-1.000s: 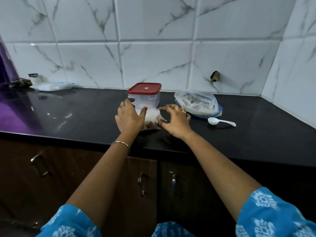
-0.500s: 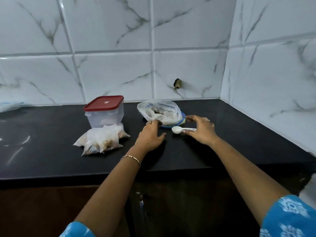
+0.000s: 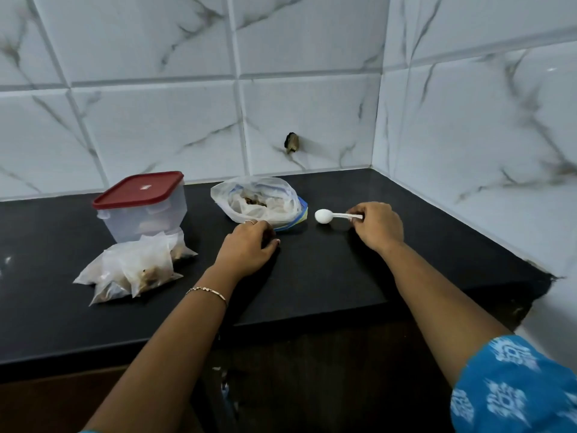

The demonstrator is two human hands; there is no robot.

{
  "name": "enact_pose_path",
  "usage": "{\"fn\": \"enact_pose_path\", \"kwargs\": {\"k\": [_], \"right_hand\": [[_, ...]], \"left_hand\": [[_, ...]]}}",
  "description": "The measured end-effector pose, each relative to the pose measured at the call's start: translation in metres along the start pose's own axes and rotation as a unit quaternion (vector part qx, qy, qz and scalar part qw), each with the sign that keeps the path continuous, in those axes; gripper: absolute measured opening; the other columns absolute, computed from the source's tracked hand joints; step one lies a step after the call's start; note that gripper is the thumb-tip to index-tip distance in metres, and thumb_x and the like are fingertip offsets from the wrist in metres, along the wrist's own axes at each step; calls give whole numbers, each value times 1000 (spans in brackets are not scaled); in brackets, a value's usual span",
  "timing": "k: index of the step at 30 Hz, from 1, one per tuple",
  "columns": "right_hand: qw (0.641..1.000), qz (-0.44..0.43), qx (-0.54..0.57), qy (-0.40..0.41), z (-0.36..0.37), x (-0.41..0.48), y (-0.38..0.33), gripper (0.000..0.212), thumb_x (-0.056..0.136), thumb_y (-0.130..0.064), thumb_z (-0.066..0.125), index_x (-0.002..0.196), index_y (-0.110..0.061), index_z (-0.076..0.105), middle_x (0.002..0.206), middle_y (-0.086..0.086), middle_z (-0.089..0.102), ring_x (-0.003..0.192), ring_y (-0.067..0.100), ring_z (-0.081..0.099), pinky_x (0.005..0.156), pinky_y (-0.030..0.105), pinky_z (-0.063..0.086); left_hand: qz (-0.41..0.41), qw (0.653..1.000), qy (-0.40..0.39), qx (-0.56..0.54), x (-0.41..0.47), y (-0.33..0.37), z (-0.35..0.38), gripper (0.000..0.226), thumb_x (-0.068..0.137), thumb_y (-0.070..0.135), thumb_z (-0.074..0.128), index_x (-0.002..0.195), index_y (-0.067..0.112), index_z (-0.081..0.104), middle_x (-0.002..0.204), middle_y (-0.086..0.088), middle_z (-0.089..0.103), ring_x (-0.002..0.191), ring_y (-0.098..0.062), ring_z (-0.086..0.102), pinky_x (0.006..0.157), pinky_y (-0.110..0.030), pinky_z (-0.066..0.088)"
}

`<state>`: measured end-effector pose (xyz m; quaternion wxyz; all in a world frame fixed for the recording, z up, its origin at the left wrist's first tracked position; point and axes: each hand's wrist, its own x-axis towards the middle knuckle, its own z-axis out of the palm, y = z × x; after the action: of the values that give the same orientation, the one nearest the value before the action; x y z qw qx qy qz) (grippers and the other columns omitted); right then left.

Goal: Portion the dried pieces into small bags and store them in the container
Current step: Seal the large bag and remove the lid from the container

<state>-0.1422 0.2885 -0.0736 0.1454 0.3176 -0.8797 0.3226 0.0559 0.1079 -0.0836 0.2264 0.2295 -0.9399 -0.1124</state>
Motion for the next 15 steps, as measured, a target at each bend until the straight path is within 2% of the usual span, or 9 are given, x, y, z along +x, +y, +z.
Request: {"fn": "enact_pose_path", "kwargs": {"k": [4,8,11,15], "right_hand": [[995,20,-81,53,1,1,-2,27,92,-8,53,109,-17,72,98,7,66,104,25,54,71,32,45],[976,-47,-209,26,3,-2,-11,30,91,2,48,109,-10,69,100,8,63,110,25,51,70,31,47],[962,-94,-255,3,6,-3,-14,26,93,-1,47,105,-11,68,99,6,63,107,24,52,67,29,42],[961,-113,-252,12,9,-3,-10,23,98,-14,47,103,-14,69,97,4,61,99,22,54,63,27,37]], "left_hand": [[12,1000,8,21,-2,3,0,24,90,37,60,106,19,63,110,-2,59,108,-22,54,92,-45,47],[16,999,12,30,-4,5,0,25,91,38,58,106,18,63,110,-2,58,107,-23,54,91,-47,48],[12,999,15,34,-5,5,1,25,92,37,57,107,18,62,110,-2,58,109,-23,53,91,-46,47],[7,999,13,35,-7,6,1,25,92,37,57,108,19,63,112,-3,58,112,-23,52,94,-46,46]]}}
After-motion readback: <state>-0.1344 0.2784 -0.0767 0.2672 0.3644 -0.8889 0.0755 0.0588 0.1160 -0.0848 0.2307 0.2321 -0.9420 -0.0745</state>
